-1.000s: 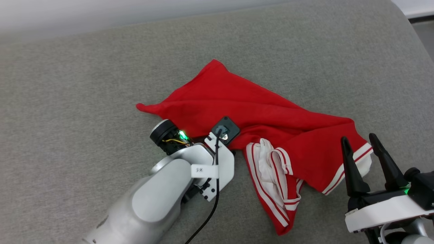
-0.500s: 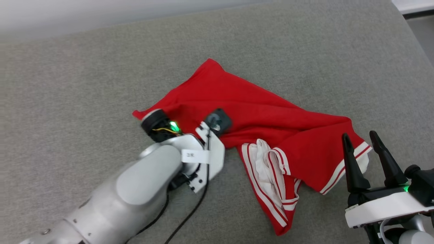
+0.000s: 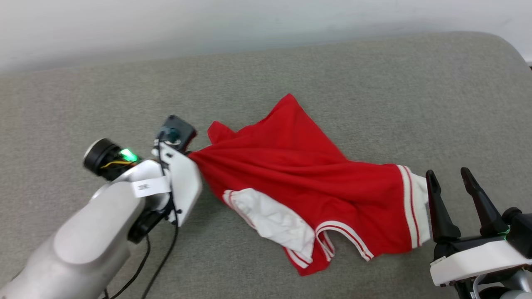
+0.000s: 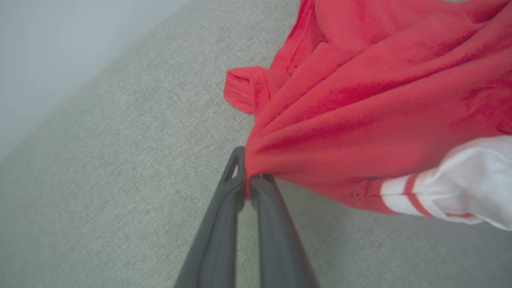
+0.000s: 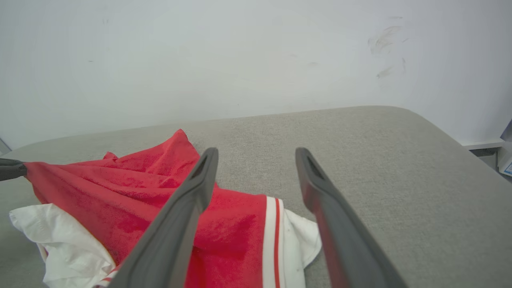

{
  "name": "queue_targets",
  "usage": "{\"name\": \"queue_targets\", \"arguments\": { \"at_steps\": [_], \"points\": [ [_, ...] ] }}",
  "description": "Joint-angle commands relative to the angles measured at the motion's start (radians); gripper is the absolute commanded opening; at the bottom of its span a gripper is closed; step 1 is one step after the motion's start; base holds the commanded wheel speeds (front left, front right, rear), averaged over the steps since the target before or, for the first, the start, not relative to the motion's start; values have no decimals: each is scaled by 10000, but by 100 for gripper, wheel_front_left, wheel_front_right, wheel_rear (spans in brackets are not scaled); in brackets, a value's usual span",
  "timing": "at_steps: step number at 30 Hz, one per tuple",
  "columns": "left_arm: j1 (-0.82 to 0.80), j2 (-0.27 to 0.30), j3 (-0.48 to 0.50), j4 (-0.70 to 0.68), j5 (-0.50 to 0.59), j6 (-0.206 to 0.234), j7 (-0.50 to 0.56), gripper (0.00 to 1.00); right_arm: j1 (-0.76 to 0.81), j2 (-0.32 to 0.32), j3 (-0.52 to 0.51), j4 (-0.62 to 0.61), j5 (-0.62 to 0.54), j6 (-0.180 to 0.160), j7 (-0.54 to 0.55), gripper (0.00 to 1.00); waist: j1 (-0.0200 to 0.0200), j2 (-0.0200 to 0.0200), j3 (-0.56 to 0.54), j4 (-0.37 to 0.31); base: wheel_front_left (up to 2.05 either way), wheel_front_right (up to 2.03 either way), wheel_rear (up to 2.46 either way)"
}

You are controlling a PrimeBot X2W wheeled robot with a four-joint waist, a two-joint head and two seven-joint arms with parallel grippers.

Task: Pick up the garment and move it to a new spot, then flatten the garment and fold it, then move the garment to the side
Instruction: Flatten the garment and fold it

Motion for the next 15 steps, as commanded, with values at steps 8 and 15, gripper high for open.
{"name": "queue_targets", "arguments": {
  "at_steps": [8, 15],
  "points": [
    [1661, 453, 808, 353, -1135, 652, -587, 0, -92, 25, 44, -346, -92, -7, 189, 100, 0, 0, 83, 294, 0, 0, 0],
    [2222, -181, 1353, 685, -1648, 936, -2007, 100, -224, 24, -31, -419, -180, -7, 233, 100, 0, 0, 169, 428, 0, 0, 0]
  ]
}}
